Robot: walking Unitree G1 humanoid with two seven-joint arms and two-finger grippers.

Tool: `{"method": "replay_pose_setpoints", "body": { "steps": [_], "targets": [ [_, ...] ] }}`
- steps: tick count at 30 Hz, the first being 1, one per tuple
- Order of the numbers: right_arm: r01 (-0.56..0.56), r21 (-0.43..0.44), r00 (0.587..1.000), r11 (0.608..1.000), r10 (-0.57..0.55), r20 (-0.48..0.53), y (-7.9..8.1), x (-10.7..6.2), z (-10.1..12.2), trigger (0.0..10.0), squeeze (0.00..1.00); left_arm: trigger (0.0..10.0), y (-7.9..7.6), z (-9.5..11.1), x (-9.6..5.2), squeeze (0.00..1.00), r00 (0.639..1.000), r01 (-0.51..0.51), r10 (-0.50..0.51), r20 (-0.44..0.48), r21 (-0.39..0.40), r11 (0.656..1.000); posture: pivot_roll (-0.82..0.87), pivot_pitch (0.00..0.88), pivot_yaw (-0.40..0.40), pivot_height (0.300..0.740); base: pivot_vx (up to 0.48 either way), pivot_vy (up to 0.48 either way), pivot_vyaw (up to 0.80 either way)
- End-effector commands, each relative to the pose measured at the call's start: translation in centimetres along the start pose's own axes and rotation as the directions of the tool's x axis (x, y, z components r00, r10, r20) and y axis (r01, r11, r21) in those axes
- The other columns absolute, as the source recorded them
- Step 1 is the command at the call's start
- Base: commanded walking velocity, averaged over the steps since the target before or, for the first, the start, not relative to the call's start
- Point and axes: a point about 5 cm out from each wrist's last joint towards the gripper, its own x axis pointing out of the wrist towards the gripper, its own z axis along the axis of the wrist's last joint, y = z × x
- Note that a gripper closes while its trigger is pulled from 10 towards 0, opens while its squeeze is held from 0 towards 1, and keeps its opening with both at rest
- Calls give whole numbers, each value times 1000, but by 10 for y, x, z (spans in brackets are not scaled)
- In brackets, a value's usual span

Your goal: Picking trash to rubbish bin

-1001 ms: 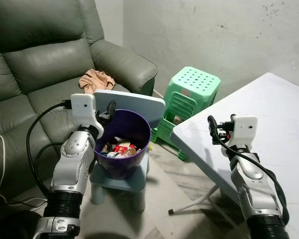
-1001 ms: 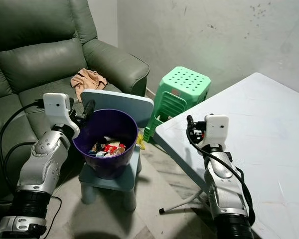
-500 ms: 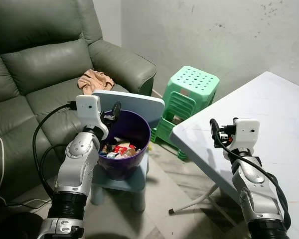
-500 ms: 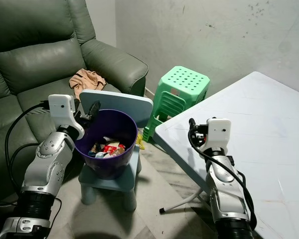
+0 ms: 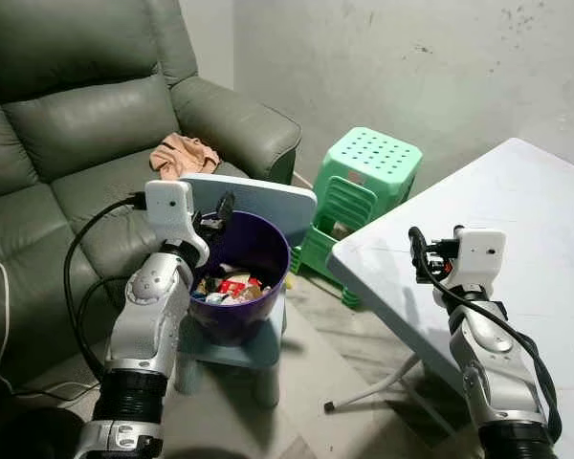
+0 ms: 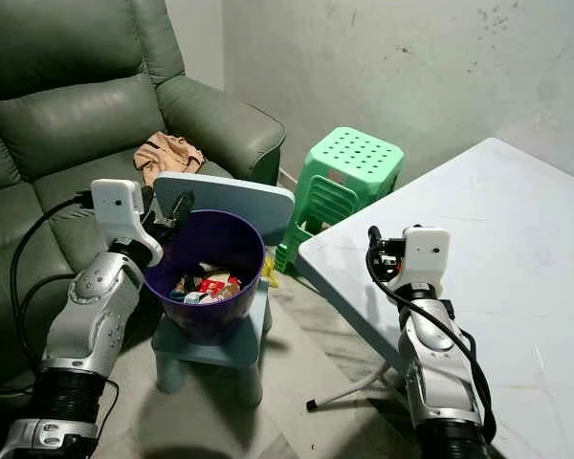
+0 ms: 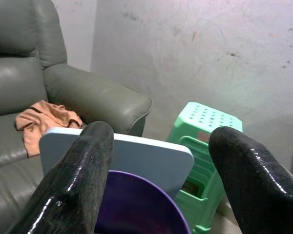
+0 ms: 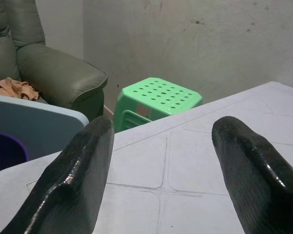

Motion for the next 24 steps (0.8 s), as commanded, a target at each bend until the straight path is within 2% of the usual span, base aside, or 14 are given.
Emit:
{"method": "replay_pose_setpoints", "body": {
  "steps": [1, 8, 19, 21, 24],
  "targets": [
    [24, -5, 1000, 1000, -24, 8, -7, -1, 3, 10000, 0, 10000, -1, 0, -1, 0, 1000, 10, -10, -4, -14, 1000, -6, 0, -67, 740, -251, 394, -706],
    [23, -9, 1000, 1000, -23, 7, -7, -2, 3, 10000, 0, 10000, 0, -1, -1, 0, 1000, -6, 6, -12, -27, 1000, -4, 0, -71, 740, -271, 367, -706],
    [17, -11, 1000, 1000, -17, 0, -5, -2, 2, 10000, 0, 10000, 4, -1, 0, 0, 998, -52, 50, -28, -54, 997, -4, 0, -71, 740, 0, 0, -706],
    [18, -13, 1000, 1000, -18, 0, -5, -2, 2, 10000, 0, 10000, 4, -1, 0, 0, 998, -49, 48, -28, -31, 998, -6, 0, -71, 740, 0, 0, -712],
    [23, -13, 1000, 1000, -23, -6, -6, -2, 1, 10000, 0, 10000, 3, -2, 0, 0, 999, -43, 42, -30, -41, 998, -9, 0, -69, 740, 0, 0, -694]
  ]
}}
